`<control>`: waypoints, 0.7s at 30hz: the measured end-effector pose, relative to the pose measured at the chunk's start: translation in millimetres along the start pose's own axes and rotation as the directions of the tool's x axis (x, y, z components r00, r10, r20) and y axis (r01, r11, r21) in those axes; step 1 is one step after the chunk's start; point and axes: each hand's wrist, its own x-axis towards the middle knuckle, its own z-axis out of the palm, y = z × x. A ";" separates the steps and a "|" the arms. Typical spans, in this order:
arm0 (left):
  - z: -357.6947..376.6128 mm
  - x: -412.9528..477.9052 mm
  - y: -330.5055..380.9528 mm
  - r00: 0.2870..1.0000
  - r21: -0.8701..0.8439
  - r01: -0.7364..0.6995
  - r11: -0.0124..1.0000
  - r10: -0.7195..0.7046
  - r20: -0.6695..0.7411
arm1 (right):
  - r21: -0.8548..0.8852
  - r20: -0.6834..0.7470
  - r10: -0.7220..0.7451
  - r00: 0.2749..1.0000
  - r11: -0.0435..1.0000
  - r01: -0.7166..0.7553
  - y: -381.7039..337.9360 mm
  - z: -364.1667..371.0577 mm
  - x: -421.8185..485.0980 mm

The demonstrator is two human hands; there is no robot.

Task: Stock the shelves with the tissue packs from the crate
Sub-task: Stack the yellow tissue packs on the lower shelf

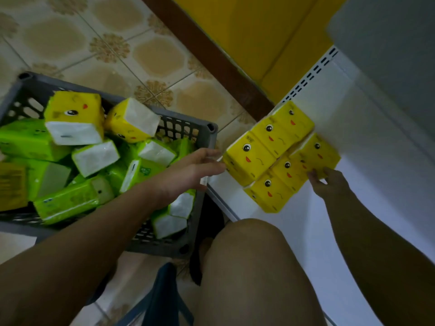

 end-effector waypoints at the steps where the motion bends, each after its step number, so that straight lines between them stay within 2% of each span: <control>1: 0.0 0.8 -1.6 1.000 -0.004 0.002 1.000 -0.002 -0.002 | -0.054 -0.001 0.018 1.000 0.998 -0.018 -6.9 -3.0 -3.1; 2: -0.2 1.2 -3.2 1.000 -0.009 0.005 1.000 -0.005 -0.007 | -0.026 -0.005 0.065 0.998 0.998 -0.065 -19.7 -4.3 -9.0; 5: 2.1 0.3 -4.6 1.000 -0.009 -0.005 1.000 0.005 -0.015 | -0.116 -0.055 0.004 0.998 0.993 -0.011 -41.0 -10.2 -22.2; 8: 7.5 -2.9 -2.2 1.000 -0.001 -0.016 1.000 0.015 -0.022 | -0.096 -0.063 0.055 0.996 0.994 -0.061 -45.6 -14.6 -24.4; 12: 6.1 -12.1 5.1 0.995 0.033 -0.036 0.999 0.039 -0.095 | 0.057 -0.021 0.178 0.984 0.983 -0.176 -55.5 -18.8 -42.3; 13: 4.9 -15.4 8.1 0.992 0.049 -0.040 0.998 0.045 -0.115 | 0.157 -0.014 0.233 0.972 0.961 -0.228 -65.5 -18.3 -50.6; 15: 0.7 -24.5 14.6 0.986 0.067 -0.048 0.997 0.057 -0.156 | 0.444 0.015 0.301 0.954 0.852 -0.276 -94.2 -17.3 -69.4; 16: -2.5 -29.7 17.7 0.982 0.075 -0.050 0.996 0.063 -0.180 | 0.569 0.102 0.311 0.945 0.761 -0.312 -113.9 -18.8 -83.0; 17: -7.0 -34.8 20.4 0.977 0.092 -0.046 0.995 0.065 -0.205 | 0.708 0.241 0.306 0.921 0.594 -0.383 -138.1 -20.4 -93.9; 18: -13.1 -40.6 22.9 0.971 0.120 -0.035 0.992 0.062 -0.231 | 0.770 0.334 0.291 0.897 0.465 -0.438 -155.9 -20.4 -100.9; 19: -20.8 -46.9 25.5 0.966 0.152 -0.013 0.988 0.052 -0.252 | 0.794 0.379 0.263 0.887 0.401 -0.458 -171.6 -17.4 -105.8; 21: -40.8 -61.3 30.2 0.957 0.215 0.044 0.976 0.020 -0.289 | 0.753 0.359 0.198 0.912 0.517 -0.408 -214.1 -13.7 -126.9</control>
